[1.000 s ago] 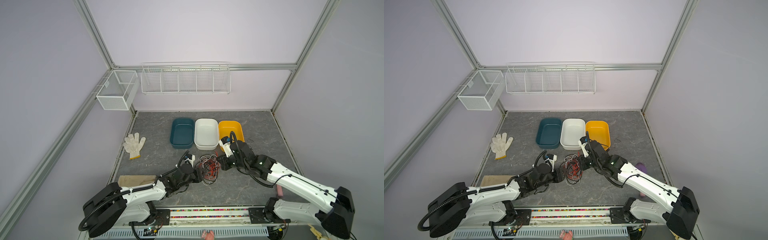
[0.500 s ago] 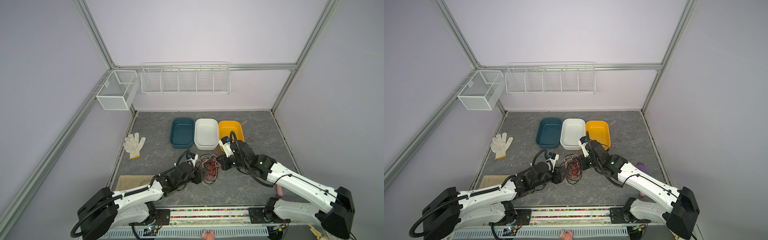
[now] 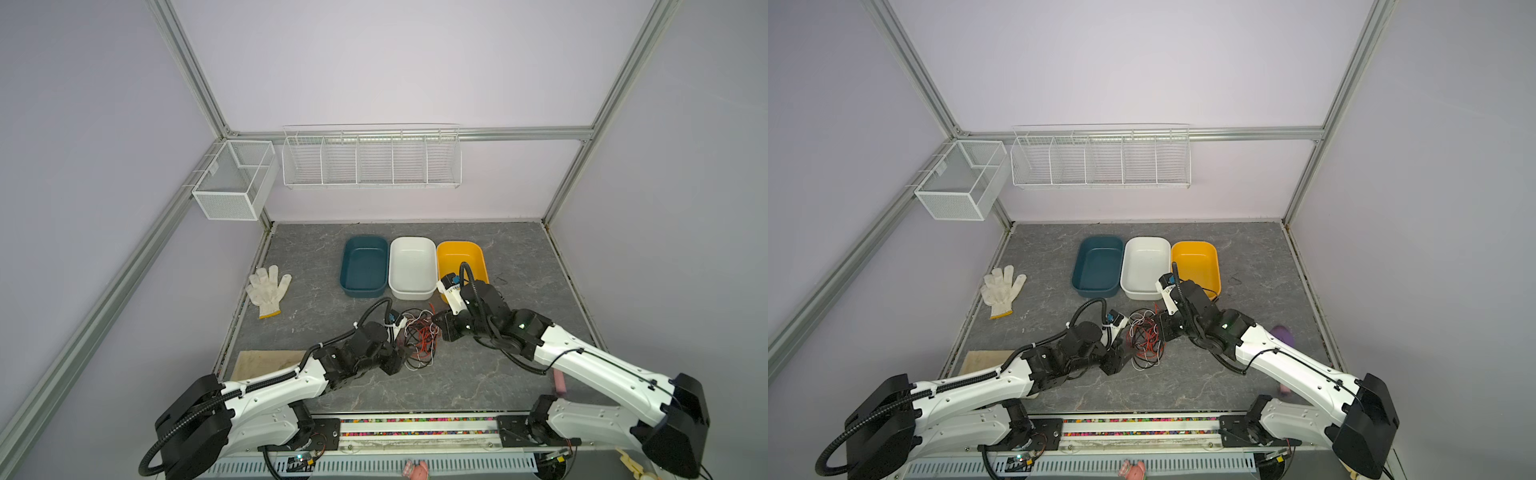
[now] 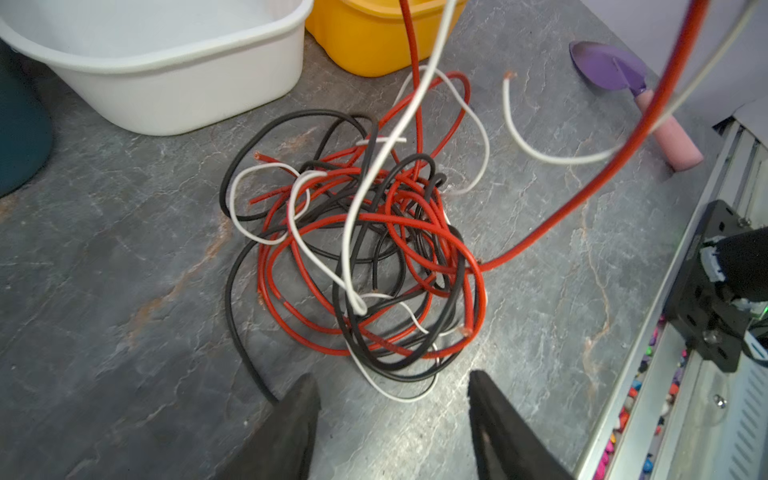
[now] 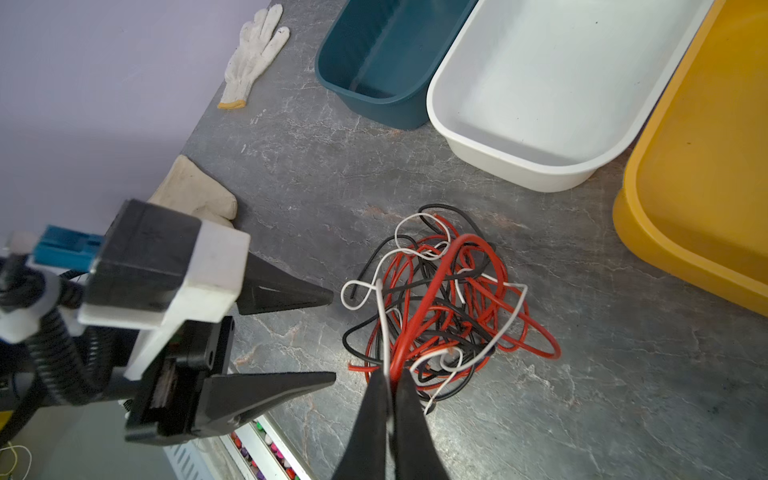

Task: Untangle the cables

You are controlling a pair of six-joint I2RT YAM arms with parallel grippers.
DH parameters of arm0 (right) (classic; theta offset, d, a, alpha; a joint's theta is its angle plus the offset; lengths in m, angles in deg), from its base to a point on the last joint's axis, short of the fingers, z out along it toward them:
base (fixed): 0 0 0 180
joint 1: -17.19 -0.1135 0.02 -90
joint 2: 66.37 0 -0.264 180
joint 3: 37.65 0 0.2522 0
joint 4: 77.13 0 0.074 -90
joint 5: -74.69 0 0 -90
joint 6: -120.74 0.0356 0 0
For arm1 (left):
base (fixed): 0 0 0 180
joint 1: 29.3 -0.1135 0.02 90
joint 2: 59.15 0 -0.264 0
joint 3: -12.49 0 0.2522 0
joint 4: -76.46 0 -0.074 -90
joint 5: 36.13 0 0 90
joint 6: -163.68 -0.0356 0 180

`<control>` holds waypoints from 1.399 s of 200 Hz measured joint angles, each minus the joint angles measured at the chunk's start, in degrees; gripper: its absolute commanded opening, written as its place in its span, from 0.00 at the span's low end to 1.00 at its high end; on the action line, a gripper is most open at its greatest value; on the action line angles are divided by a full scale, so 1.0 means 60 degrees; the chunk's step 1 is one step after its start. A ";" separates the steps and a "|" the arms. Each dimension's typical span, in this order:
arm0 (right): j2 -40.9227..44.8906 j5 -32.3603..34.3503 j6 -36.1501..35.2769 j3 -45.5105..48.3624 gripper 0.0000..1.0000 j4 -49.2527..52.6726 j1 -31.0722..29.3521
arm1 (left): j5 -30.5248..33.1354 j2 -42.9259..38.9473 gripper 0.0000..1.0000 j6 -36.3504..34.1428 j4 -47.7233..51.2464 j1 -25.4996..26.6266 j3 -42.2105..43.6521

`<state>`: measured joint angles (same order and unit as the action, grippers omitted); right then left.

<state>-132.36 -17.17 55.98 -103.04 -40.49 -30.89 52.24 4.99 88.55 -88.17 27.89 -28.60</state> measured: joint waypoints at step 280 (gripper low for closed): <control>0.0018 -0.0390 0.0313 0.0525 0.06 -0.0353 -0.0011 | 0.0350 -0.0186 0.00 -0.1169 -0.0914 0.0018 0.0102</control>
<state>-132.25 -19.51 57.86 -99.90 -42.61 -30.95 54.34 3.88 81.53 -93.66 28.00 -27.99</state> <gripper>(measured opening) 0.062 0.049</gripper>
